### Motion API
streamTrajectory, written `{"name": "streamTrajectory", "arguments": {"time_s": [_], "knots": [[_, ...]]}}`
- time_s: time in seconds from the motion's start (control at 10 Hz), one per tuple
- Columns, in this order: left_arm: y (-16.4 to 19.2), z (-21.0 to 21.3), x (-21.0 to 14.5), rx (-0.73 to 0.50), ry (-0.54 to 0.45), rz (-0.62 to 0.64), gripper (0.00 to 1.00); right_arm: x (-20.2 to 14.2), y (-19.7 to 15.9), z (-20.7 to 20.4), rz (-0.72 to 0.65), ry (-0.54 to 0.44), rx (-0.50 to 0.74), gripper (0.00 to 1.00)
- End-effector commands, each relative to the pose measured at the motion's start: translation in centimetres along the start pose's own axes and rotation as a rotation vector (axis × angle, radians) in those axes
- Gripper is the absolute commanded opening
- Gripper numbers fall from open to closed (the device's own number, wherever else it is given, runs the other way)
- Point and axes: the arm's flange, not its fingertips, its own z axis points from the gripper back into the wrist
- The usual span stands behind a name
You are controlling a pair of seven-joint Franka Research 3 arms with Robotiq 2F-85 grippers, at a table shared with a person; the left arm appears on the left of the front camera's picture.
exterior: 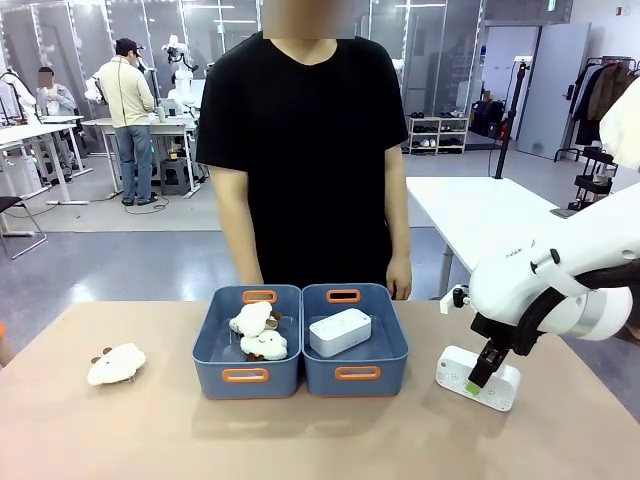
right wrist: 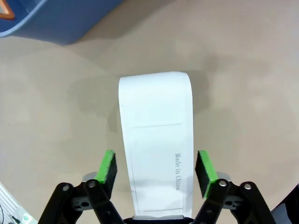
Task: Sort the digital clocks into the basket.
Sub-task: Pick up the Digital clock from the table and place it into the empty Plastic storage basket.
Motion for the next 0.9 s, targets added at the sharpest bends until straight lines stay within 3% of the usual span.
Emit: {"name": "streamTrajectory", "arguments": {"time_s": [0.0, 0.2, 0.3, 0.4, 0.5, 0.6, 0.8], "knots": [[-0.4, -0.1, -0.1, 0.004, -0.003, -0.002, 1.0, 0.0, -1.0, -0.4, 0.002, 0.031, 0.005, 0.0], [-0.4, -0.1, -0.1, 0.004, -0.003, -0.002, 1.0, 0.0, -1.3, -0.4, -0.007, 0.046, 0.007, 0.0], [-0.4, -0.1, -0.1, 0.004, -0.003, -0.002, 1.0, 0.0, -1.2, 0.1, -0.021, 0.026, 0.025, 0.14], [-0.4, -0.1, -0.1, 0.004, -0.003, -0.002, 1.0, 0.0, -1.3, 1.4, -0.045, -0.019, 0.043, 0.04], [-0.4, -0.1, -0.1, 0.004, -0.003, -0.002, 1.0, -0.3, -1.7, 3.2, -0.081, -0.073, 0.057, 0.04], [-0.4, -0.1, -0.1, 0.004, -0.003, -0.002, 1.0, -1.0, -2.0, 6.3, -0.134, -0.153, 0.109, 0.04], [-0.4, -0.1, -0.1, 0.004, -0.003, -0.002, 1.0, -3.5, -4.3, 14.0, -0.302, -0.346, 0.377, 0.04]]}}
